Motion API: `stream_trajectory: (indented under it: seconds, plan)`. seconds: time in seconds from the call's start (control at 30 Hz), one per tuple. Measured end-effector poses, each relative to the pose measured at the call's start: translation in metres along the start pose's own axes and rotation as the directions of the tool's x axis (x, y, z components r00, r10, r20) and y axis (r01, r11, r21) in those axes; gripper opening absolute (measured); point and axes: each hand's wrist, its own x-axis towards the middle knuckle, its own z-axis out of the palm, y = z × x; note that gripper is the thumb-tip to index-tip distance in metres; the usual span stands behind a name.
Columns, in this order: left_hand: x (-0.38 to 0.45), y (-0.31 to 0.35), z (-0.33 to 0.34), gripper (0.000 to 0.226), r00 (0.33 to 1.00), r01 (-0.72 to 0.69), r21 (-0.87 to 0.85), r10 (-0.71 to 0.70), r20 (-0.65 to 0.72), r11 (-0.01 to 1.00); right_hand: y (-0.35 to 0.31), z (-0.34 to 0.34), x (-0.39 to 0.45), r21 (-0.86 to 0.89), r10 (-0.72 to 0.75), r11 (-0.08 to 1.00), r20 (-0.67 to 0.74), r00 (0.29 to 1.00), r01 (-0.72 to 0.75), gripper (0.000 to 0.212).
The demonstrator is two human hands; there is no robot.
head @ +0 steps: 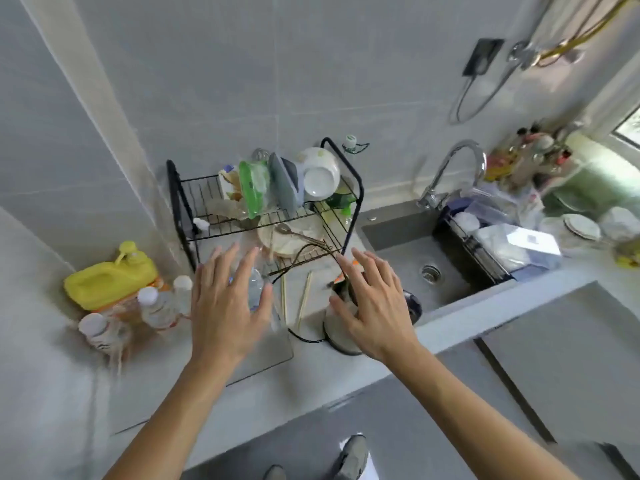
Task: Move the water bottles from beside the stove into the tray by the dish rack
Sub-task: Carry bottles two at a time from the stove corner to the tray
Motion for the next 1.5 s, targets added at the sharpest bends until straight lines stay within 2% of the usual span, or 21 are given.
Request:
stream_trajectory:
  seconds: [0.13, 0.23, 0.4, 0.57, 0.77, 1.07, 1.23, 1.5]
  plan:
    - [0.007, 0.104, 0.022, 0.063, 0.971, -0.217, -0.073, 0.223, 0.081, 0.973, 0.059, -0.041, -0.065, -0.012, 0.197, 0.98, -0.089, 0.976, -0.199, 0.066]
    - [0.001, 0.193, 0.043, 0.068, 0.909, -0.381, -0.111, 0.394, 0.135, 0.918, 0.111, -0.074, -0.123, -0.017, 0.348, 0.935, -0.164, 0.923, -0.355, 0.066]
    - [-0.043, 0.352, 0.088, 0.071, 0.764, -0.584, -0.197, 0.615, 0.194, 0.788, 0.206, -0.128, -0.238, 0.024, 0.559, 0.818, -0.267, 0.785, -0.575, 0.068]
    - [-0.125, 0.519, 0.126, 0.07, 0.623, -0.698, -0.306, 0.76, 0.187, 0.647, 0.298, -0.18, -0.372, 0.048, 0.714, 0.671, -0.31, 0.627, -0.74, 0.07]
    - [-0.225, 0.689, 0.153, 0.069, 0.436, -0.767, -0.443, 0.884, 0.169, 0.464, 0.381, -0.238, -0.524, 0.066, 0.826, 0.486, -0.362, 0.433, -0.871, 0.071]
    - [-0.337, 0.878, 0.214, 0.07, 0.121, -0.822, -0.538, 0.98, 0.159, 0.188, 0.484, -0.287, -0.673, 0.165, 0.883, 0.225, -0.452, 0.129, -0.96, 0.068]
    - [-0.381, 0.984, 0.262, 0.072, 0.041, -0.777, -0.622, 0.994, 0.101, 0.095, 0.566, -0.314, -0.729, 0.15, 0.881, 0.119, -0.472, 0.034, -0.982, 0.067]
    - [-0.43, 1.167, 0.312, 0.07, -0.141, -0.723, -0.686, 0.99, 0.032, -0.081, 0.687, -0.376, -0.806, 0.192, 0.855, -0.083, -0.491, -0.169, -0.978, 0.068]
